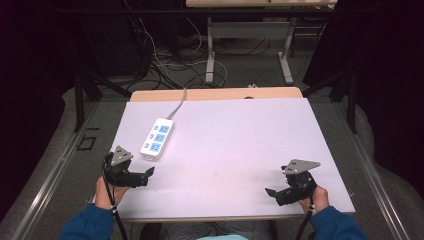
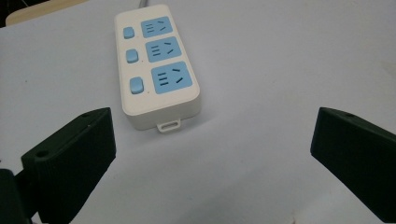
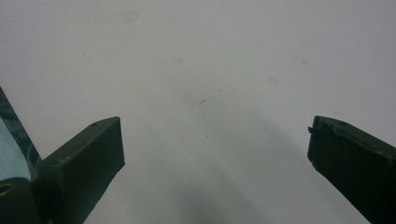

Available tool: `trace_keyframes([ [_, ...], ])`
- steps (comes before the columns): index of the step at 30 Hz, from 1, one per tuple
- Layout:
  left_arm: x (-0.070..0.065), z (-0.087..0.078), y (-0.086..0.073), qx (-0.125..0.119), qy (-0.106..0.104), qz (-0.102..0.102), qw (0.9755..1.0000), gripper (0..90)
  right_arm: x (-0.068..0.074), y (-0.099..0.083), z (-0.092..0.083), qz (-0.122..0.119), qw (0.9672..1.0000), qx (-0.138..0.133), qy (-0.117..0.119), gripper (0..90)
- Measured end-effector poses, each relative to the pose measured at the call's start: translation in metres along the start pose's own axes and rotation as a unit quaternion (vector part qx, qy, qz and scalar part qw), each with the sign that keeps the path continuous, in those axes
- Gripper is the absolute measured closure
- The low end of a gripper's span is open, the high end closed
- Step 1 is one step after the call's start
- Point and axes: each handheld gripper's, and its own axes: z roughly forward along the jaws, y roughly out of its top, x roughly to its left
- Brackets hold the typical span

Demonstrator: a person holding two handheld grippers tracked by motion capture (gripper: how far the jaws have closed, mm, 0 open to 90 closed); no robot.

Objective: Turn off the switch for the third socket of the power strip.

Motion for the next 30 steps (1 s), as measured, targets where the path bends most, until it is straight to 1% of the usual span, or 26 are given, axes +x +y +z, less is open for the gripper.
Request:
trace_keyframes([
  [1,-0.001,-0.001,-0.001,0.001,-0.004,-0.003,1.0000,0.4,0.000,0.000,-0.001,0.000,1.0000,0.005,0.002,3.1],
  [2,-0.001,-0.002,-0.002,0.002,-0.003,0.002,1.0000,0.4,0.000,0.000,-0.001,0.001,1.0000,0.004,0.002,3.1],
  [3,-0.001,-0.002,-0.003,-0.001,-0.004,-0.001,1.0000,0.4,0.000,0.000,0.000,0.001,1.0000,0.000,0.001,3.1],
  [8,-0.002,-0.006,-0.007,-0.003,-0.007,-0.001,1.0000,0.3,0.000,0.000,0.000,0.000,1.0000,0.001,0.000,3.1],
  [11,-0.003,-0.008,-0.010,-0.005,-0.006,0.006,0.9999,0.3,0.000,0.000,0.000,0.000,1.0000,0.001,0.000,3.1],
  [13,-0.004,-0.008,-0.012,-0.007,-0.008,0.006,0.9999,0.3,0.000,0.000,0.000,0.000,1.0000,0.001,0.000,3.1],
  [14,-0.004,-0.009,-0.012,-0.001,-0.010,0.012,0.9999,0.3,0.000,0.000,0.000,0.000,1.0000,0.001,0.000,3.1],
  [15,-0.005,-0.009,-0.013,-0.007,-0.009,0.009,0.9999,0.3,0.000,0.000,0.000,0.000,1.0000,0.001,0.000,3.1],
  [16,-0.005,-0.010,-0.014,-0.009,-0.009,0.009,0.9999,0.3,0.000,0.000,0.000,0.000,1.0000,0.001,0.000,3.2],
  [17,-0.005,-0.010,-0.015,-0.010,-0.008,0.011,0.9999,0.3,0.000,0.000,0.000,-0.003,1.0000,0.001,0.000,3.2],
  [18,-0.006,-0.011,-0.015,-0.009,-0.011,0.012,0.9998,0.3,0.000,0.000,0.000,0.000,1.0000,0.002,0.000,3.1],
  [19,-0.006,-0.010,-0.016,-0.013,-0.008,0.012,0.9998,0.3,0.000,0.000,0.000,0.000,1.0000,0.002,0.000,3.2],
  [21,-0.007,-0.012,-0.017,-0.010,-0.012,0.016,0.9997,0.3,0.000,0.000,0.000,0.000,1.0000,0.001,0.000,3.1],
  [22,-0.008,-0.011,-0.018,-0.015,-0.010,0.015,0.9997,0.3,0.000,0.000,0.000,0.000,1.0000,0.001,0.000,3.2],
  [23,-0.008,-0.012,-0.019,-0.013,-0.011,0.019,0.9997,0.3,0.000,0.000,0.000,0.000,1.0000,0.001,0.000,3.1],
  [24,-0.008,-0.012,-0.020,-0.018,-0.011,0.018,0.9996,0.3,0.000,0.000,0.000,0.000,1.0000,0.001,0.000,3.2],
  [25,-0.009,-0.013,-0.020,-0.017,-0.013,0.018,0.9996,0.3,0.000,0.000,0.000,0.000,1.0000,0.002,0.000,3.2],
  [26,-0.009,-0.013,-0.021,-0.021,-0.011,0.019,0.9995,0.3,0.000,0.000,0.000,-0.005,1.0000,0.000,0.000,3.2],
  [27,-0.009,-0.014,-0.021,-0.019,-0.012,0.022,0.9995,0.3,0.000,0.000,0.000,-0.005,1.0000,0.000,0.000,3.2],
  [29,-0.010,-0.014,-0.023,-0.022,-0.013,0.019,0.9995,0.3,0.000,0.000,0.000,-0.002,1.0000,0.002,-0.001,3.1],
  [30,-0.010,-0.015,-0.023,-0.018,-0.015,0.020,0.9995,0.3,0.001,0.000,0.000,0.000,1.0000,0.002,-0.002,3.2],
])
